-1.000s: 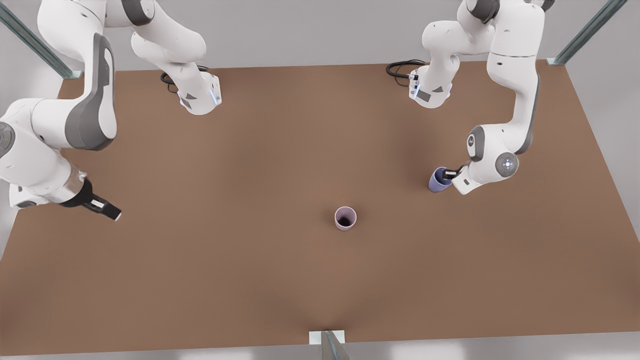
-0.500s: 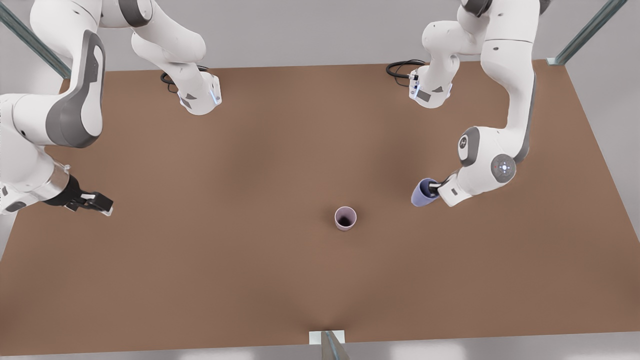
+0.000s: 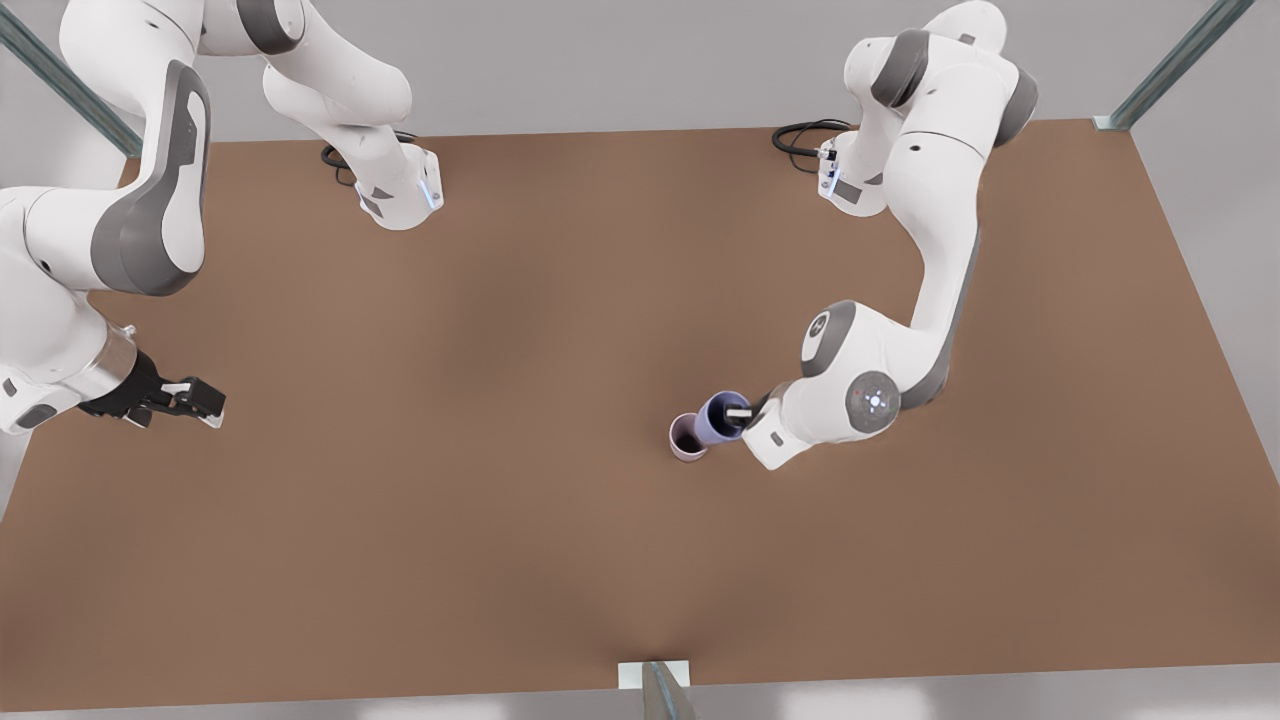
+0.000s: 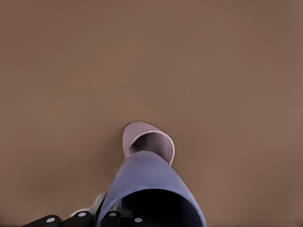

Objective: Stack the cups, with the pink cup at the bottom and the purple cup at the top

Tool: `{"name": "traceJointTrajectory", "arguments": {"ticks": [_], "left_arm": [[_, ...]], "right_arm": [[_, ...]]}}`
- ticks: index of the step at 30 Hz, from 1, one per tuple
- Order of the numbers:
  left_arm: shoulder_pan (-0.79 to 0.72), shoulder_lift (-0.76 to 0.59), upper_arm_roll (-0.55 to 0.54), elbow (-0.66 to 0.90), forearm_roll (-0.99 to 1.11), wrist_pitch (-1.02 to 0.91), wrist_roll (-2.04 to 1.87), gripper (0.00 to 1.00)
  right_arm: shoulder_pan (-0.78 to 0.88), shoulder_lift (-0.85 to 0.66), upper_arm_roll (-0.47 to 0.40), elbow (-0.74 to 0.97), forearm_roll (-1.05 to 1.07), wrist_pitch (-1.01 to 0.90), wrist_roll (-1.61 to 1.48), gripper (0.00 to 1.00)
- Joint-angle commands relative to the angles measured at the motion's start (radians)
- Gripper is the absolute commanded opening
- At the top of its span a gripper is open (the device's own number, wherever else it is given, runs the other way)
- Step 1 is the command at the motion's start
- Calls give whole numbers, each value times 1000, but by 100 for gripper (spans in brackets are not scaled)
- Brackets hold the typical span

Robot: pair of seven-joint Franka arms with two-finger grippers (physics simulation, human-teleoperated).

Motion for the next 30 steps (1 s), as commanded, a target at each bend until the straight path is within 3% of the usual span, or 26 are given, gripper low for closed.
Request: {"name": "traceJointTrajectory", "arguments": {"ticks": [1,25,26,27,30], "left_arm": [[-11,5,0,3,-5,-13,-462,21],[-56,83,9,44,64,31,-491,21],[-57,83,9,43,64,33,-489,26],[-57,84,9,41,78,33,-485,43],[-57,84,9,41,78,33,-482,53]], "right_arm": [[0,-1,0,1,1,2,-101,100],[0,2,0,1,2,3,-101,100],[0,2,0,1,2,3,-101,100],[2,2,0,1,2,3,-101,100],[2,2,0,1,2,3,-101,100]]}}
